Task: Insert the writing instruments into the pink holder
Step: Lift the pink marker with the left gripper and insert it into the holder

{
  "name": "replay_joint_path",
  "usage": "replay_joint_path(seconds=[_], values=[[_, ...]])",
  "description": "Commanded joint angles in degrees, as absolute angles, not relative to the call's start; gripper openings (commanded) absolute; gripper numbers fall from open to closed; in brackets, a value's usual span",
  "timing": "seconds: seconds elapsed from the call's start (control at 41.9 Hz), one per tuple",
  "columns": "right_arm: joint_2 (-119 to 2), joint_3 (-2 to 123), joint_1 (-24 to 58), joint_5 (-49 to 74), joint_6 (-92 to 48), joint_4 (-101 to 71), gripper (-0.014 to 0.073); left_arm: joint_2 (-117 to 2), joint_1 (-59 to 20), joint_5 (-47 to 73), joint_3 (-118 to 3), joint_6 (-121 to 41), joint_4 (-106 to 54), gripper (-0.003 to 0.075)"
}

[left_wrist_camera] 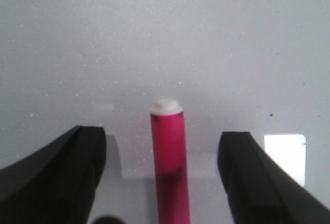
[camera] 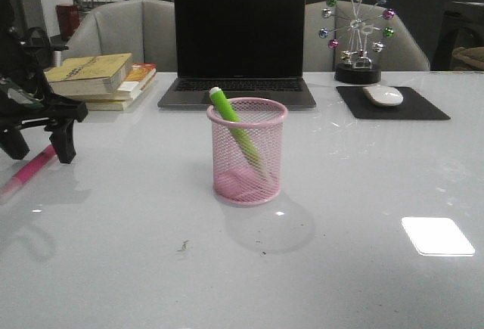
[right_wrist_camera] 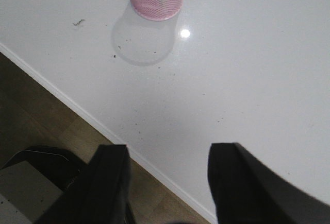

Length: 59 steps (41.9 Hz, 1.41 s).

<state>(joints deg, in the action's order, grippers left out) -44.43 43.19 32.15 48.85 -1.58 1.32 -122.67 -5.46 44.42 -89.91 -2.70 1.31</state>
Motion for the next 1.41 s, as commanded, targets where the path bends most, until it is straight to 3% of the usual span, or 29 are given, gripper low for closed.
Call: replay_joint_path(seconds=[0.0, 0.096, 0.263, 0.358, 0.573, 0.812, 1.003, 1.17, 1.385], values=[[-44.0, 44.7, 32.1, 45.8, -1.5, 1.4, 0.0459, -120.2, -5.4, 44.6, -92.3, -2.2, 1.2, 0.0503], [-44.0, 44.7, 32.1, 45.8, -1.5, 1.4, 0.0459, -120.2, -5.4, 45.0, -92.6, -2.2, 1.2, 0.0423], [-44.0, 44.7, 32.1, 45.8, -1.5, 1.4, 0.0459, -119.9, -5.4, 46.4, -93.7, -2.2, 1.2, 0.0186], [-44.0, 44.7, 32.1, 45.8, -1.5, 1.4, 0.0459, -118.7, -5.4, 46.3, -93.8, -2.2, 0.9, 0.0087], [-44.0, 44.7, 32.1, 45.8, -1.5, 1.4, 0.0459, -108.7, -5.8, 37.9, -87.8, -4.9, -6.2, 0.0092], [-44.0, 44.7, 32.1, 45.8, -1.5, 1.4, 0.0459, -90.8, -10.6, 13.3, -69.2, -10.7, -16.3, 0.0092], [-44.0, 44.7, 32.1, 45.8, -1.5, 1.4, 0.0459, -79.6, -19.8, -9.0, -55.6, -10.7, -20.5, 0.0092], [-44.0, 44.7, 32.1, 45.8, -1.5, 1.4, 0.0459, -78.5, -31.9, -22.5, -50.6, -10.2, -20.9, 0.0092], [-44.0, 44.7, 32.1, 45.8, -1.5, 1.4, 0.0459, -85.8, -43.5, -41.7, -51.2, -10.2, -20.9, 0.0092]])
